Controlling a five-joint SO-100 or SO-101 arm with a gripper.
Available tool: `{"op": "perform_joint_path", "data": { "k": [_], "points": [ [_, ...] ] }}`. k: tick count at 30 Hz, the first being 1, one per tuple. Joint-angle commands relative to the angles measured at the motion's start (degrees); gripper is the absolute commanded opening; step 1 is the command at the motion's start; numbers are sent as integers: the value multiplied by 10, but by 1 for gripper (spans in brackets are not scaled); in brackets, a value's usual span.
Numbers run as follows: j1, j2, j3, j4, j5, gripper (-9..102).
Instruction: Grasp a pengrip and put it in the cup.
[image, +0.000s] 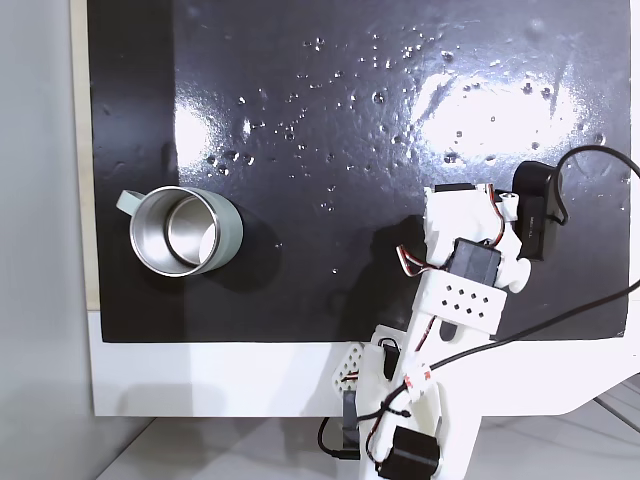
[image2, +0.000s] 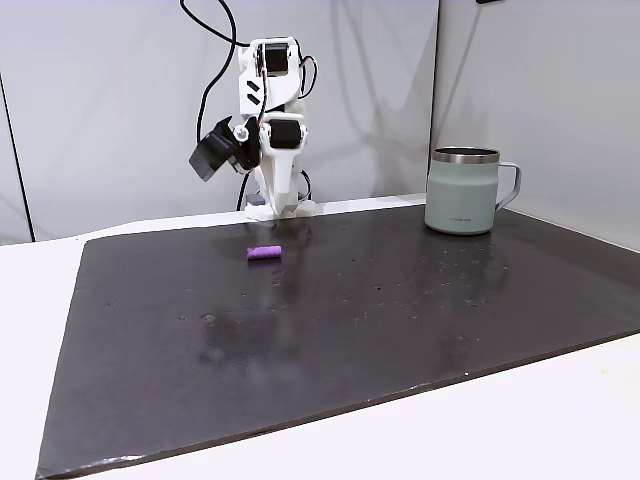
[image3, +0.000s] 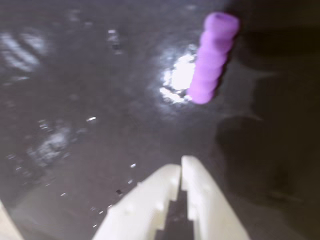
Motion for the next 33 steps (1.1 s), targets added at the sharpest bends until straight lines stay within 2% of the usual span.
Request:
{"op": "perform_joint_path", "data": {
  "k": [1,9,15,33],
  "points": [
    [19,-40,-60,-19,-15,5],
    [39,-86,-103,1,-47,17],
    [56,-112,-113,6,-92,22],
    [74,-268,-140,-16,-148,18]
  ]
}}
